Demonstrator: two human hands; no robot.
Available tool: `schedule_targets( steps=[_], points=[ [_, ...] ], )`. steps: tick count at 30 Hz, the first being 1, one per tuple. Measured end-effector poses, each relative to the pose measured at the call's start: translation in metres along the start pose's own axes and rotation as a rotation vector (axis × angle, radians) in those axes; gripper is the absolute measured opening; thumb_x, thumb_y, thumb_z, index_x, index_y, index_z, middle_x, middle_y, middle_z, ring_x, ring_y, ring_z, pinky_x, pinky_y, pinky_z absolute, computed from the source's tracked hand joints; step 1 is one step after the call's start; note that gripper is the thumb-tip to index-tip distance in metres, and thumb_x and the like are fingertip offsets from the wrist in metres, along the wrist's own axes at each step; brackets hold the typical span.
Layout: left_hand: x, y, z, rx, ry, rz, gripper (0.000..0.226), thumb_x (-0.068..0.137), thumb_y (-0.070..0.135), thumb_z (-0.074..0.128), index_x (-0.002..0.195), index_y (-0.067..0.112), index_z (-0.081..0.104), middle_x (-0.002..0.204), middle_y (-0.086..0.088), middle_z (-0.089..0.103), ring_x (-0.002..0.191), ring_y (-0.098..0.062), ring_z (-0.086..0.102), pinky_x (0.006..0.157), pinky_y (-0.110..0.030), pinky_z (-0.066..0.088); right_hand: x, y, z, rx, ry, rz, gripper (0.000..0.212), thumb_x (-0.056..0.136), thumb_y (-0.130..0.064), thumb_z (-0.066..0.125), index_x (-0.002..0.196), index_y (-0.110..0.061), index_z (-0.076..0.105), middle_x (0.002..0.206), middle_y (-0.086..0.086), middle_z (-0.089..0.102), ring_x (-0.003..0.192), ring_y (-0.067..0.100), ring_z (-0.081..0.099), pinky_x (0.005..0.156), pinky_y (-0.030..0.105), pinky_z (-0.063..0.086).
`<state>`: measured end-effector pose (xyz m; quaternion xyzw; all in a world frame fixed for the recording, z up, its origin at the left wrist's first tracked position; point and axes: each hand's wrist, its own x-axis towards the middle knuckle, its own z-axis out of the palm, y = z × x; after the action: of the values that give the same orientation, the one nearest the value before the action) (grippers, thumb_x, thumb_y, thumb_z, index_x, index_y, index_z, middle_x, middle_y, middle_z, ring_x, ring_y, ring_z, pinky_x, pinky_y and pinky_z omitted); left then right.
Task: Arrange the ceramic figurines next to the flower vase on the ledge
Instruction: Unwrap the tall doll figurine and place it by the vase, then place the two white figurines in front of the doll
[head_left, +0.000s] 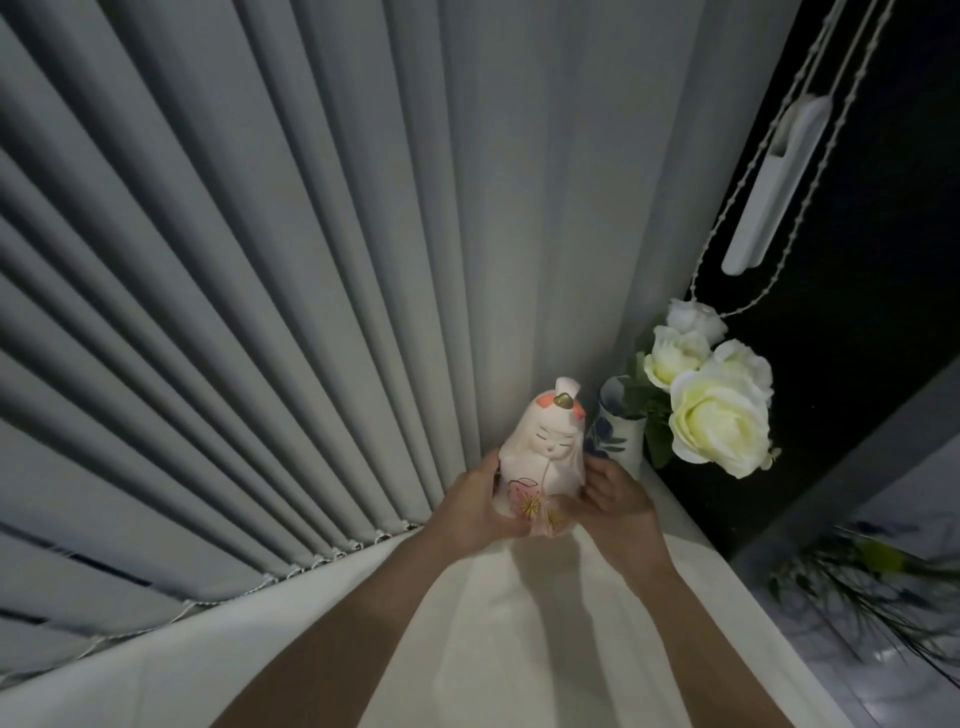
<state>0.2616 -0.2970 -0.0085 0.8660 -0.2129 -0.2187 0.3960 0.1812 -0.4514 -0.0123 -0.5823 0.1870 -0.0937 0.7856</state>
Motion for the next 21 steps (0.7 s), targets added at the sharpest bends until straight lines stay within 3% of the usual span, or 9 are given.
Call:
schedule_targets(
  steps=[3, 5, 7, 9, 11, 16, 21],
  points=[
    [-0.006, 0.005, 0.0, 0.02, 0.001, -0.004, 0.079, 0.063, 0.019, 0.085, 0.13, 0.017, 0.042, 0.12, -0.009, 0.064, 0.111, -0.026, 0.06, 0.098, -0.043, 0.051, -0.006, -0.002, 0.004, 0.0, -0.003, 0.006, 0.061, 0.067, 0.03, 0.057, 0.119, 0.001, 0.044, 0.125, 0.018, 0.05, 0.101, 0.022, 0.054, 0.06, 0.011, 0.054],
    [-0.014, 0.008, -0.002, 0.03, -0.007, 0.002, 0.081, 0.064, 0.019, 0.085, 0.132, 0.015, 0.041, 0.125, -0.008, 0.062, 0.115, -0.025, 0.058, 0.101, -0.042, 0.049, -0.014, -0.003, 0.005, -0.068, -0.015, -0.01, 0.066, 0.071, 0.023, 0.059, 0.126, -0.009, 0.041, 0.131, 0.014, 0.049, 0.106, 0.018, 0.054, 0.07, 0.013, 0.054],
    [-0.03, 0.009, -0.007, 0.039, -0.012, -0.001, 0.094, 0.064, 0.027, 0.085, 0.14, 0.013, 0.031, 0.137, -0.005, 0.054, 0.125, -0.023, 0.052, 0.108, -0.037, 0.042, -0.025, -0.005, 0.006, -0.286, -0.027, -0.048, 0.077, 0.074, 0.008, 0.067, 0.137, -0.016, 0.029, 0.138, 0.006, 0.045, 0.117, 0.018, 0.05, 0.094, 0.028, 0.05],
    [-0.055, 0.006, -0.016, 0.035, 0.003, -0.029, 0.102, 0.065, 0.038, 0.083, 0.145, 0.013, 0.024, 0.138, 0.003, 0.048, 0.134, -0.019, 0.042, 0.107, -0.022, 0.034, -0.042, -0.007, 0.008, -0.496, -0.016, -0.071, 0.087, 0.073, -0.01, 0.074, 0.142, -0.021, 0.021, 0.14, -0.003, 0.041, 0.127, 0.021, 0.044, 0.107, 0.043, 0.039],
    [-0.09, -0.002, -0.027, 0.024, 0.026, -0.048, 0.103, 0.065, 0.044, 0.081, 0.146, 0.018, 0.022, 0.141, 0.005, 0.045, 0.137, -0.011, 0.036, 0.101, -0.014, 0.027, -0.066, -0.008, 0.013, -0.612, -0.001, -0.079, 0.087, 0.072, -0.025, 0.075, 0.141, -0.025, 0.023, 0.134, -0.011, 0.041, 0.128, 0.015, 0.04, 0.108, 0.038, 0.036],
    [-0.192, -0.036, -0.053, 0.071, -0.019, -0.141, 0.115, 0.054, 0.067, 0.071, 0.148, 0.031, 0.014, 0.155, 0.01, 0.027, 0.14, -0.004, 0.026, 0.116, -0.027, 0.023, -0.138, 0.001, 0.032, -0.767, -0.151, -0.086, 0.079, 0.072, -0.038, 0.073, 0.138, -0.027, 0.031, 0.137, -0.016, 0.04, 0.127, 0.002, 0.037, 0.107, 0.025, 0.03],
    [-0.286, -0.081, -0.058, 0.181, -0.042, -0.193, 0.107, 0.063, 0.046, 0.081, 0.147, 0.029, 0.017, 0.154, 0.011, 0.028, 0.14, -0.005, 0.028, 0.11, -0.019, 0.023, -0.203, 0.027, 0.061, -0.947, -0.476, -0.104, 0.076, 0.071, -0.052, 0.068, 0.135, -0.04, 0.031, 0.134, -0.025, 0.038, 0.123, -0.002, 0.041, 0.102, 0.012, 0.028]
  ],
)
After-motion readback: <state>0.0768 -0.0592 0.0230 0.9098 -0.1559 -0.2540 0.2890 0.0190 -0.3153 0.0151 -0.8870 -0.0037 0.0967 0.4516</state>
